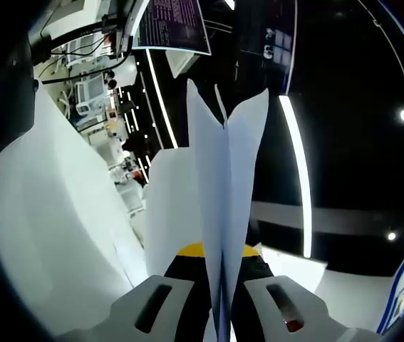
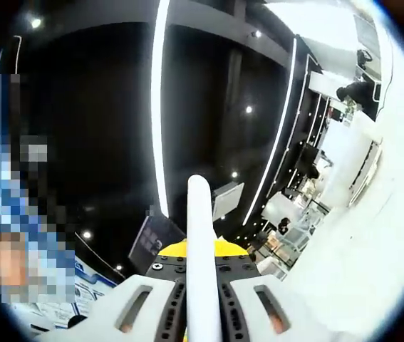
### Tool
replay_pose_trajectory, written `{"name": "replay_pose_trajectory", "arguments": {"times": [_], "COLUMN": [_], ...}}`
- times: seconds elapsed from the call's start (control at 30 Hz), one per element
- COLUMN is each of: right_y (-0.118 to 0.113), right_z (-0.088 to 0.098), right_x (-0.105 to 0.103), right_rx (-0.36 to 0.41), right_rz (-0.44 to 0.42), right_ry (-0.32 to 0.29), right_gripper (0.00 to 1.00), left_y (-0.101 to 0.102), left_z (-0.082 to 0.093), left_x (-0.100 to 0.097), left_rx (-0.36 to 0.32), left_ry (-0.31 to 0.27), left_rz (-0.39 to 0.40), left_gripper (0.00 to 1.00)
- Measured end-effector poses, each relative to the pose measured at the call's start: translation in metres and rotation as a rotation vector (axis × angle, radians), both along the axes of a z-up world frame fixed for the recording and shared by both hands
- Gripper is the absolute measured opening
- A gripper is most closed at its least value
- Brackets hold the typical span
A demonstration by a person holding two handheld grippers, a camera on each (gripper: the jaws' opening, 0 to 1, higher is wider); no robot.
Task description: Organize the stack of printing papers by aligning and flattening the scattered papers on the table
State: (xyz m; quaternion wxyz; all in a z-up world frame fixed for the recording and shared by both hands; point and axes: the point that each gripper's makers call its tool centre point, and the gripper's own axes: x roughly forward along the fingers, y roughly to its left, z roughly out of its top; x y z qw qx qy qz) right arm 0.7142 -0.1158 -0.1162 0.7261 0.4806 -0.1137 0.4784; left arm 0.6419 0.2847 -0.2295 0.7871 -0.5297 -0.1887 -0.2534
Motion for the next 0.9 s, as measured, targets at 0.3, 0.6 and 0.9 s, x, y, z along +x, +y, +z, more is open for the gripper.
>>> {"name": "replay_pose_trajectory", "arguments": {"times": [0.3, 0.6, 0.9], "right_y": [0.009, 0.029, 0.033], "right_z": [0.004, 0.01, 0.013], "right_x": [0.001, -0.01, -0.003], "right_rx": [0.025, 0.047, 0.063], "right_rz": [0.023, 0.047, 0.069], "right_ry": [-0.004, -0.009, -0.01], "right_gripper": [0.02, 0.02, 0.02], "left_y": [0.0, 0.0, 0.001], "left_z": [0.0, 0.001, 0.001], "left_x": [0.0, -0.001, -0.001], "left_rx": [-0.001, -0.004, -0.008], "left_ry": [-0.002, -0.004, -0.006], "left_rz": [-0.001, -0.001, -0.001], "left_gripper": [0.07, 0.07, 0.07]}}
